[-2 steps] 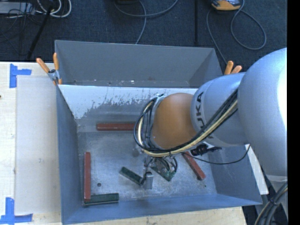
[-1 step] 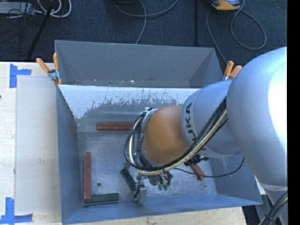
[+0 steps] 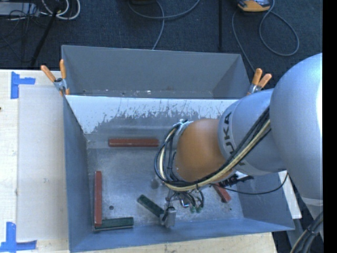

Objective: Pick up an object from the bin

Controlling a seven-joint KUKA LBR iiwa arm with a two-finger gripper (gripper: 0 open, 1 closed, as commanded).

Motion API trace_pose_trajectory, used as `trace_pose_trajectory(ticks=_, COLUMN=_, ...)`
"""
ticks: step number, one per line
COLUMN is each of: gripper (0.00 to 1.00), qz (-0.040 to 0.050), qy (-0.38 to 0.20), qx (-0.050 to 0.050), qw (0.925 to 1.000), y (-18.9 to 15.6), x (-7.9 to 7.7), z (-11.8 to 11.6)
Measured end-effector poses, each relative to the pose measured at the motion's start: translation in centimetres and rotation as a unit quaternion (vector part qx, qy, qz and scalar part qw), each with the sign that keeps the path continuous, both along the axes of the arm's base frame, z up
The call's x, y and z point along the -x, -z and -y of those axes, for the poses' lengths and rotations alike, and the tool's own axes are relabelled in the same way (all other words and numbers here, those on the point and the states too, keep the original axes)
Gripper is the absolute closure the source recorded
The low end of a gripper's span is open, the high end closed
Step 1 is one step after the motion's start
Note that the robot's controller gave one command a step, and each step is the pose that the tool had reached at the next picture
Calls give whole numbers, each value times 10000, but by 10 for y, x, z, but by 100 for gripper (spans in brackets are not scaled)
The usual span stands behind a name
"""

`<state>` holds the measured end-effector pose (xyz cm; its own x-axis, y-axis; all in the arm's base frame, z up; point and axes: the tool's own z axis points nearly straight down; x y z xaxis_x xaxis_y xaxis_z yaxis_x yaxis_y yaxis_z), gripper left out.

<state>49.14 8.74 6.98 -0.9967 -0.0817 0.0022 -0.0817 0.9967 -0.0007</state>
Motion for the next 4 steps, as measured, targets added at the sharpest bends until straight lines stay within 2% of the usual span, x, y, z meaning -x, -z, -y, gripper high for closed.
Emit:
trace_pose_trajectory(ticks=1, gripper=100, qz=17, qy=14, qx=1, qw=10000, y=-2, x=-1, z=0)
trace_pose_trajectory(ticks=2, gripper=100, qz=107, qy=-2283, qx=-17, qw=9735, y=-3, x=15, z=1)
trace_pose_trajectory(ticks=3, gripper=100, qz=43, qy=-2815, qx=13, qw=9596, y=-84, x=-11, z=64)
trace_pose_trajectory(ticks=4, gripper=100, qz=56, qy=-2542, qx=5, qw=9671, y=-250, x=-4, z=82)
